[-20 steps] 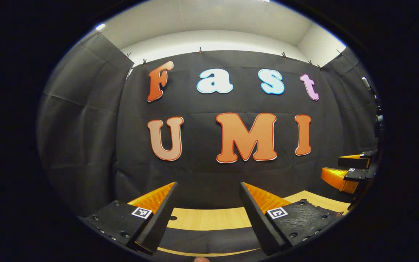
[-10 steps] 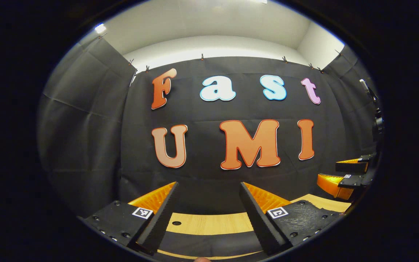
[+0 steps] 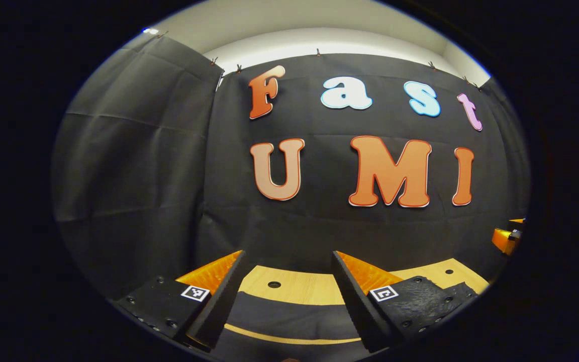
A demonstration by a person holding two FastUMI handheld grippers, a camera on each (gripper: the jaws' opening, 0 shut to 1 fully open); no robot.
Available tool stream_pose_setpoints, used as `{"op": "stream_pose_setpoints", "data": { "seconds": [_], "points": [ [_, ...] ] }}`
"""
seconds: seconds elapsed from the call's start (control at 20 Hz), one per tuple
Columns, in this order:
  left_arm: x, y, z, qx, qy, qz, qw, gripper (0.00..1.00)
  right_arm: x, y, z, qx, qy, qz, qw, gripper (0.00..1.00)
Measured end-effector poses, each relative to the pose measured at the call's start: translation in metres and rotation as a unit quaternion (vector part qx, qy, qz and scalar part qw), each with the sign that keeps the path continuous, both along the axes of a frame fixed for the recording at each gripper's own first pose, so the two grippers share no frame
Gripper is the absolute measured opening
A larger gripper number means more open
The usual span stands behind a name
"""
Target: Grasp the waist and the cuffs of the jeans and fold them to make the two legs overlap; first hold the waist and fold one-third of the jeans toward the cuffs, then hold the cuffs and fold the remaining one-third in the same direction to finish folding.
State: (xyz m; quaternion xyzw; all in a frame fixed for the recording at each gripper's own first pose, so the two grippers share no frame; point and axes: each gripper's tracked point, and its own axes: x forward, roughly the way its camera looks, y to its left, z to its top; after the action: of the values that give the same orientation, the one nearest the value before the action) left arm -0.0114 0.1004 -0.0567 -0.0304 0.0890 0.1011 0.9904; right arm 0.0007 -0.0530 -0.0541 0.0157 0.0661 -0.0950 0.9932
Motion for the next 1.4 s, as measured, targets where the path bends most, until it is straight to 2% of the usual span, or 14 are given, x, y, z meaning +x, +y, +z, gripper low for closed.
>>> {"op": "stream_pose_setpoints", "data": {
  "seconds": [0.2, 0.35, 0.5, 0.75, 0.9, 1.05, 1.2, 1.25, 1.4],
  "points": [
    [-0.007, 0.023, -0.037, -0.026, 0.052, 0.012, 0.998, 0.99, -0.003, -0.015, -0.019, 0.017, 0.033, -0.024, 0.999, 0.98],
    [-0.015, 0.046, -0.070, -0.047, 0.106, 0.029, 0.993, 0.99, -0.006, -0.027, -0.037, 0.023, 0.066, -0.044, 0.997, 0.98],
    [-0.026, 0.075, -0.113, -0.058, 0.169, 0.054, 0.982, 0.98, -0.009, -0.032, -0.061, 0.053, 0.103, -0.064, 0.991, 0.98],
    [-0.047, 0.113, -0.176, -0.069, 0.265, 0.086, 0.958, 0.98, -0.020, -0.038, -0.103, 0.107, 0.164, -0.096, 0.976, 0.98],
    [-0.067, 0.137, -0.215, -0.091, 0.317, 0.101, 0.939, 0.99, -0.034, -0.043, -0.139, 0.137, 0.223, -0.125, 0.957, 0.98],
    [-0.082, 0.151, -0.249, -0.111, 0.368, 0.109, 0.917, 0.99, -0.052, -0.045, -0.177, 0.163, 0.292, -0.148, 0.931, 0.98],
    [-0.086, 0.159, -0.279, -0.124, 0.412, 0.115, 0.896, 0.99, -0.072, -0.057, -0.197, 0.200, 0.311, -0.172, 0.913, 0.98],
    [-0.086, 0.158, -0.286, -0.128, 0.433, 0.115, 0.885, 0.99, -0.078, -0.066, -0.206, 0.214, 0.317, -0.184, 0.905, 0.98],
    [-0.076, 0.160, -0.287, -0.144, 0.463, 0.134, 0.864, 0.99, -0.087, -0.091, -0.233, 0.258, 0.336, -0.216, 0.880, 0.98]
  ]
}}
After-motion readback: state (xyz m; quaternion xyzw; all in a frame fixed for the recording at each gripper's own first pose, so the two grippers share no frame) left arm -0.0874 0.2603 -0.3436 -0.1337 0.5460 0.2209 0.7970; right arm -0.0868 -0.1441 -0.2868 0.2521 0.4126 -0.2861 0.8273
